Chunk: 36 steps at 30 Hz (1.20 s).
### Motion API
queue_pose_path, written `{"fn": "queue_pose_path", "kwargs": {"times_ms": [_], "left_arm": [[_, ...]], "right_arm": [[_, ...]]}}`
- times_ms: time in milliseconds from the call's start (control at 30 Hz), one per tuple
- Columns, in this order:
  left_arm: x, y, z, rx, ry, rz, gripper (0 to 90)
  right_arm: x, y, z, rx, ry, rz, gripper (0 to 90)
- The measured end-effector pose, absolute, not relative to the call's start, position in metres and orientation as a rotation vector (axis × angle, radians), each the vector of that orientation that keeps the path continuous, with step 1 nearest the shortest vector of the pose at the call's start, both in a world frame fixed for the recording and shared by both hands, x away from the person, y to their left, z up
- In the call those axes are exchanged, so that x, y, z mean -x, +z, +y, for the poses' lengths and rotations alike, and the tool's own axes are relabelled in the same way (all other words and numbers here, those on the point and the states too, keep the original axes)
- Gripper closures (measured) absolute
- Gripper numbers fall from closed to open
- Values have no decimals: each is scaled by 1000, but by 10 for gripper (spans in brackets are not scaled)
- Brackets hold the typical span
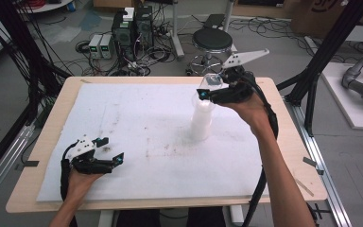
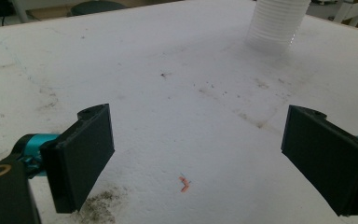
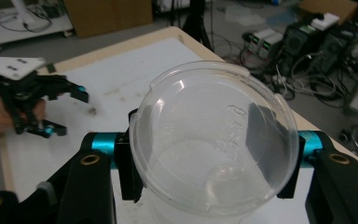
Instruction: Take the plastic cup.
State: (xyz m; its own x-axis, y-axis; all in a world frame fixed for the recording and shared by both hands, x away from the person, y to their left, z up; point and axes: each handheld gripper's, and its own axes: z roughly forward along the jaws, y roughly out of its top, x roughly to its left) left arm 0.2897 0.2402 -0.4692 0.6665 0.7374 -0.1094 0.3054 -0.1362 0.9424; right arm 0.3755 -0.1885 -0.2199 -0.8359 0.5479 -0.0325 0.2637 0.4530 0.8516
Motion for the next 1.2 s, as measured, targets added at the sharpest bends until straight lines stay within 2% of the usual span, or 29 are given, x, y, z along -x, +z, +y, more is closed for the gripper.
{"fn": "queue_pose_path", "kwargs": {"times_ms": [233,533,867,1200], "left_arm": [[-290,-469,241,-1716,456,845,91],[-290,-469,242,-1714,451,845,91],[-290,-469,241,-1718,455,837,91],[-290,-469,241,-1717,455,836,91]], "right_arm": [[-336,-238,-196,-573,1502,2361,425],[-304,-291,-196,-474,1662,2336,434],[-295,-341,-174,-302,1753,2408,436],[-301,-354,-169,-332,1704,2425,436]]}}
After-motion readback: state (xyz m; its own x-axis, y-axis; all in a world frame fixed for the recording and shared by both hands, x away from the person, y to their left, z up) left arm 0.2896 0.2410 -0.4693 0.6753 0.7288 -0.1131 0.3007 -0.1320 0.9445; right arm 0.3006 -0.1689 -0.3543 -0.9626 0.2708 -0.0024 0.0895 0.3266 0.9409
